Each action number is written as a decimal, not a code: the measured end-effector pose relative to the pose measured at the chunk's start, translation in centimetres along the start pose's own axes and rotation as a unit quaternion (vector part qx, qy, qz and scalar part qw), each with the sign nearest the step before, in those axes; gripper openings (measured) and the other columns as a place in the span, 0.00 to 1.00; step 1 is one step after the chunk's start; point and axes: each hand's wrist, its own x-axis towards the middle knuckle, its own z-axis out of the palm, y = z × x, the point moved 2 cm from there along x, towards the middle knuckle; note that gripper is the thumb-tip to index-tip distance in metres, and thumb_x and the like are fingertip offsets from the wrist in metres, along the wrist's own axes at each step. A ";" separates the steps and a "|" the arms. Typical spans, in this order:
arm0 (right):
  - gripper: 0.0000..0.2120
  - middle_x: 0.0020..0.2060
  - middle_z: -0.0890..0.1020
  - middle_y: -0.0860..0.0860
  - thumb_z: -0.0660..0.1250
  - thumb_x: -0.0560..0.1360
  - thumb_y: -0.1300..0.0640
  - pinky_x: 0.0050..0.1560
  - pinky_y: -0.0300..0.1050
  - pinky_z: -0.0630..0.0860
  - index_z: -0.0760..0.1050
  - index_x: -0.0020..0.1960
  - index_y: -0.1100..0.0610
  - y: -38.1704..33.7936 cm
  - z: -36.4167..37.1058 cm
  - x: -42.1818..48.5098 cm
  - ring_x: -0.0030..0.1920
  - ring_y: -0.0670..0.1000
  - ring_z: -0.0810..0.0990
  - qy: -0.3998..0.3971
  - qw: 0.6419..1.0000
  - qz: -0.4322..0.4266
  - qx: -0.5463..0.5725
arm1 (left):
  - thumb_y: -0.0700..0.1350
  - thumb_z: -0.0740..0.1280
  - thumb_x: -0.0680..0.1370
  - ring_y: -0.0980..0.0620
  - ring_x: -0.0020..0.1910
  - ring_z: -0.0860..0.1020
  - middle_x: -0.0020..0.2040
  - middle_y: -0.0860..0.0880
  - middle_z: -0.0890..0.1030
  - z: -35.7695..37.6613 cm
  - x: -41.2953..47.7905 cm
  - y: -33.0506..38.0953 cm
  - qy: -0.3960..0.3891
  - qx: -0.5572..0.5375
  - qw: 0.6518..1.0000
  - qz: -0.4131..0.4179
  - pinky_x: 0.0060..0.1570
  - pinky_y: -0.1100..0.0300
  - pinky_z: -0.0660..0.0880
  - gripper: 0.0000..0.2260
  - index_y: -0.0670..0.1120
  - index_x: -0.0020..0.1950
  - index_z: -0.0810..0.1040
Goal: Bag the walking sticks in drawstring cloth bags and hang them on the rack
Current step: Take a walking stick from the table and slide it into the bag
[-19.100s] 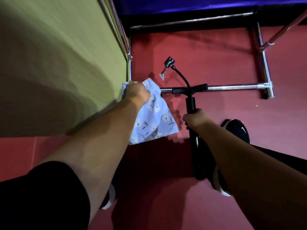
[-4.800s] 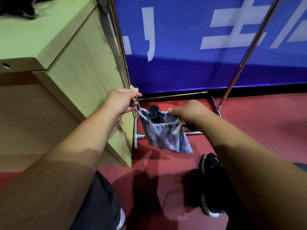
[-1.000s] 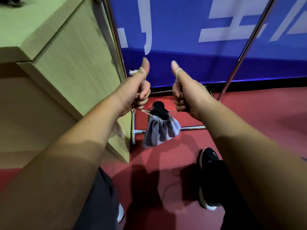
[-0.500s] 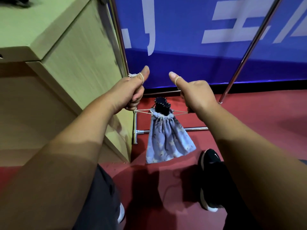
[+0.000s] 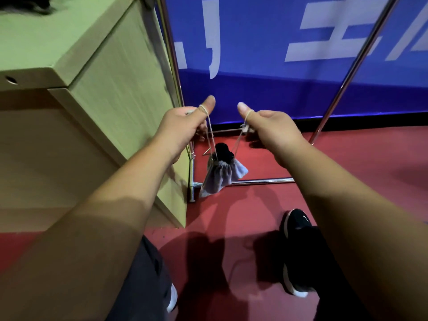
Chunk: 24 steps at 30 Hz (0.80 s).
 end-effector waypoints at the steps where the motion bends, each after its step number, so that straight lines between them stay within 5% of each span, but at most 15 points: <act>1: 0.27 0.34 0.80 0.52 0.75 0.72 0.30 0.42 0.42 0.79 0.80 0.42 0.55 -0.1 0.2 0.0 0.34 0.49 0.77 -0.006 1.000 -0.016 -0.008 | 0.68 0.76 0.72 0.46 0.34 0.75 0.34 0.43 0.79 0.1 0.0 0.0 0.004 -0.008 1.000 -0.002 0.46 0.50 0.75 0.26 0.47 0.31 0.79; 6: 0.20 0.32 0.81 0.48 0.77 0.76 0.39 0.42 0.38 0.76 0.81 0.40 0.56 -0.5 1.9 -0.4 0.34 0.45 0.76 -0.025 0.998 -0.058 0.009 | 0.57 0.77 0.77 0.50 0.39 0.78 0.39 0.47 0.85 0.9 -0.2 0.2 -0.005 -0.022 1.000 0.003 0.49 0.52 0.79 0.14 0.46 0.43 0.89; 11: 0.12 0.37 0.86 0.55 0.74 0.80 0.54 0.50 0.50 0.85 0.83 0.43 0.62 -0.5 3.3 0.4 0.38 0.55 0.84 -0.059 0.993 -0.003 0.106 | 0.57 0.80 0.73 0.53 0.42 0.83 0.44 0.48 0.88 1.4 0.3 -0.4 -0.014 0.007 1.000 0.007 0.49 0.54 0.81 0.15 0.47 0.49 0.89; 14: 0.08 0.35 0.84 0.54 0.68 0.80 0.62 0.43 0.46 0.83 0.84 0.44 0.59 -0.9 4.1 0.4 0.36 0.52 0.82 -0.093 0.984 0.048 0.142 | 0.54 0.80 0.75 0.53 0.43 0.83 0.47 0.45 0.89 1.5 0.3 -1.0 -0.028 0.028 0.999 0.017 0.49 0.53 0.79 0.12 0.46 0.51 0.89; 16: 0.10 0.41 0.85 0.59 0.66 0.79 0.63 0.48 0.49 0.85 0.84 0.54 0.65 -1.0 4.4 0.5 0.39 0.54 0.86 -0.096 0.977 0.081 0.171 | 0.51 0.79 0.77 0.53 0.43 0.83 0.47 0.45 0.89 1.4 0.4 -1.1 -0.046 0.036 0.998 0.014 0.49 0.54 0.78 0.09 0.47 0.52 0.89; 20: 0.07 0.37 0.83 0.57 0.68 0.78 0.59 0.51 0.55 0.83 0.84 0.50 0.61 -0.6 4.9 1.1 0.38 0.57 0.83 -0.093 0.967 0.110 0.208 | 0.47 0.79 0.77 0.51 0.43 0.81 0.49 0.42 0.88 1.2 0.5 -1.3 -0.094 0.062 0.994 -0.006 0.48 0.55 0.76 0.08 0.48 0.55 0.89; 24: 0.11 0.41 0.85 0.58 0.74 0.78 0.58 0.57 0.57 0.85 0.85 0.55 0.64 -0.1 5.2 1.1 0.41 0.56 0.85 -0.101 0.972 0.101 0.187 | 0.47 0.79 0.75 0.51 0.42 0.77 0.43 0.46 0.84 1.1 0.3 -1.2 -0.119 0.094 0.988 -0.009 0.44 0.56 0.72 0.09 0.45 0.53 0.88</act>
